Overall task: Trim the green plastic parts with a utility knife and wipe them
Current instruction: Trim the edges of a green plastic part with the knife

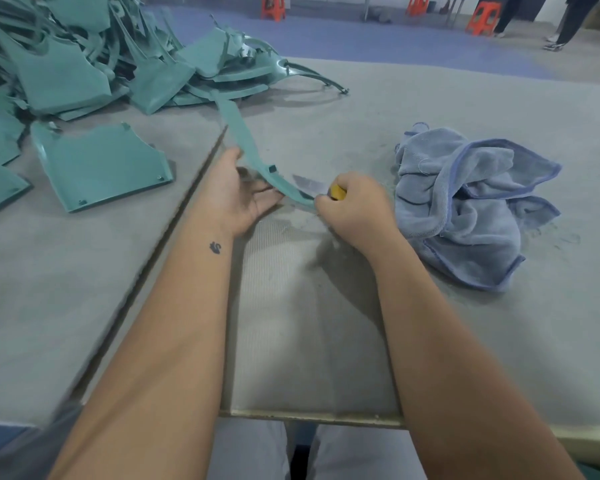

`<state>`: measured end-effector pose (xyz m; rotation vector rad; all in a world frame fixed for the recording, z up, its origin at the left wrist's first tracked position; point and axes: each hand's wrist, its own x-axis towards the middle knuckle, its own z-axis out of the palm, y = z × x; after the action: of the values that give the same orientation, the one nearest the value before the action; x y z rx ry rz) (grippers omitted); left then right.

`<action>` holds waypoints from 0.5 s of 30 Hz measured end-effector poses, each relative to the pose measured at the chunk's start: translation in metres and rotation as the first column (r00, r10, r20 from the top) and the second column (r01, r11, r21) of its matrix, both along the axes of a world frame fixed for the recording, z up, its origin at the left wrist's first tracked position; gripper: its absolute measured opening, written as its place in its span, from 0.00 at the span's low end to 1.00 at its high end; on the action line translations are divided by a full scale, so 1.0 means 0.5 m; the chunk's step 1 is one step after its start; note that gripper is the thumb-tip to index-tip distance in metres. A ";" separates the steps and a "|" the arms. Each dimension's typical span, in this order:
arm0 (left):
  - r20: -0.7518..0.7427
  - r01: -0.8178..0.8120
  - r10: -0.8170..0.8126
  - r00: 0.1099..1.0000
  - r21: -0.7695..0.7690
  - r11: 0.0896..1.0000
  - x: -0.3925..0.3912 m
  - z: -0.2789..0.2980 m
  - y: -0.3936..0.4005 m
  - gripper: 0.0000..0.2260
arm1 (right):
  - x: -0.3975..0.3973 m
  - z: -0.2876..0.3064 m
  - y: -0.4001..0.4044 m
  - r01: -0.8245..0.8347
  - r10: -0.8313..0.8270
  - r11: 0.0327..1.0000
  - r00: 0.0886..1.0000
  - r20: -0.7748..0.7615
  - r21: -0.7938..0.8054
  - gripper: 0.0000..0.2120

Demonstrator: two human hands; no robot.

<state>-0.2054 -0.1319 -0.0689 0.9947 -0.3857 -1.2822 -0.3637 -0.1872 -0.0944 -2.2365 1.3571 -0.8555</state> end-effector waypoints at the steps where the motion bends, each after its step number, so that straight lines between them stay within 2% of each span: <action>1: 0.008 -0.016 0.016 1.000 0.004 1.000 -0.008 -0.001 -0.002 0.17 | 0.001 0.000 0.000 -0.004 0.003 1.000 0.998 0.067 0.017 0.19; 5: 0.003 -0.087 0.087 0.996 -0.073 0.994 -0.026 -0.008 -0.009 0.08 | 0.006 0.006 0.010 -0.131 0.125 0.991 0.958 0.259 0.005 0.23; 7: 0.022 -0.102 0.106 0.994 -0.138 0.985 -0.026 -0.009 -0.011 0.05 | 0.009 0.006 0.011 -0.167 0.176 0.984 0.971 0.163 -0.068 0.19; 8: 0.036 -0.092 0.100 0.994 -0.167 0.982 -0.028 -0.008 -0.011 0.06 | 0.011 0.006 0.010 -0.160 0.170 0.982 0.980 0.104 -0.097 0.18; 10: 0.090 -0.046 0.064 0.994 -0.189 0.981 -0.036 -0.010 -0.010 0.11 | 0.012 0.007 0.007 -0.101 0.111 0.991 0.986 0.124 -0.085 0.18; 13: 0.303 0.022 0.013 0.953 -0.110 0.994 -0.062 -0.010 -0.007 0.11 | 0.008 0.016 0.006 -0.007 -0.018 0.998 0.933 0.359 0.067 0.17; 15: 0.497 0.083 -0.041 0.867 -0.063 0.995 -0.082 -0.014 -0.004 0.06 | 0.007 0.021 0.011 -0.008 -0.082 0.986 0.853 0.516 0.169 0.20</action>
<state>-0.2466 -0.1340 -0.0757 1.2469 -0.8673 -1.0440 -0.3602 -0.1819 -0.0838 -1.6797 1.1564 -1.2066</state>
